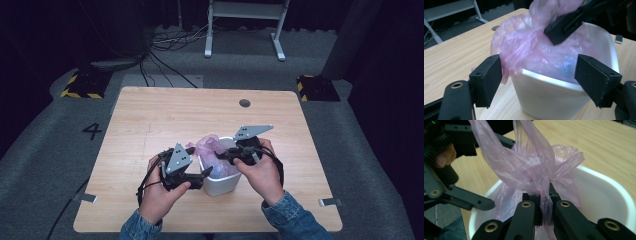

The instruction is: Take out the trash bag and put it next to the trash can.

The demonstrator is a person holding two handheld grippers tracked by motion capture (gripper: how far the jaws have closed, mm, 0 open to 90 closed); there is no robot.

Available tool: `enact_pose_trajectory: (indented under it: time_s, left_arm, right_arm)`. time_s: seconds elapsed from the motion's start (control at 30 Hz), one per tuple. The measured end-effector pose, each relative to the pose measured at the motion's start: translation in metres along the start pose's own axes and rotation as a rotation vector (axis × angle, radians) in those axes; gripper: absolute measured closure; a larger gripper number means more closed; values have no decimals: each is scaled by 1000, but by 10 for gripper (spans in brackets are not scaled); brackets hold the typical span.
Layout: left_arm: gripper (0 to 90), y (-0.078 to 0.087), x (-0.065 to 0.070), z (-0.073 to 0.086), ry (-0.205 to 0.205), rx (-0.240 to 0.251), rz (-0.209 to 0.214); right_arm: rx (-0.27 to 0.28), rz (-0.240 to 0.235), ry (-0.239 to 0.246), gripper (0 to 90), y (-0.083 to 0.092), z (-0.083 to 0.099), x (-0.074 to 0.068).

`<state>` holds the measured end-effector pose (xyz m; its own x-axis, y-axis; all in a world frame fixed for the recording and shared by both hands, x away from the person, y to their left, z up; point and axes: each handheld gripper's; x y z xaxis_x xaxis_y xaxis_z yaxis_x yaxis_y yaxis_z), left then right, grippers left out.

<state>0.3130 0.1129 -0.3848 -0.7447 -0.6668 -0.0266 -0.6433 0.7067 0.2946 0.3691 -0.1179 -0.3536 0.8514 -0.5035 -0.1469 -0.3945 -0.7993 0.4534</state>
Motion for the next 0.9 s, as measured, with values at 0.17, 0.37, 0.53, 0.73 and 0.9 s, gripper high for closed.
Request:
enact_pose_trajectory:
  time_s: [0.17, 0.37, 0.53, 0.73, 0.9]
  left_arm:
    - [229, 8, -2, -3, -19, 46, -11]
    - [211, 19, -6, -6, -31, 74, -37]
    - [198, 35, -13, -4, -35, 53, -55]
    - [191, 40, -19, 7, -42, -2, -69]
    - [195, 44, -25, 13, -38, -33, -81]
  right_arm:
    - [44, 5, 17, 888, 8, -4, 1]
    - [116, 12, 46, 888, 16, -8, 0]
    - [176, 15, 62, 888, 27, -15, 0]
    - [220, 24, 83, 888, 38, -24, -1]
    - [243, 35, 94, 887, 44, -32, -1]
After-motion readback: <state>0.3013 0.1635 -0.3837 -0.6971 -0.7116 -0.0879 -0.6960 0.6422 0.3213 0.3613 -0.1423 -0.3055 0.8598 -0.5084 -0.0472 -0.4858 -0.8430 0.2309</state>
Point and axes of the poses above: each handheld gripper's, and its own axes: y roughly backward along the jaws, z roughly out of its underside, x roughly to its right, and after that the axes turned 9 degrees about x, right-handed
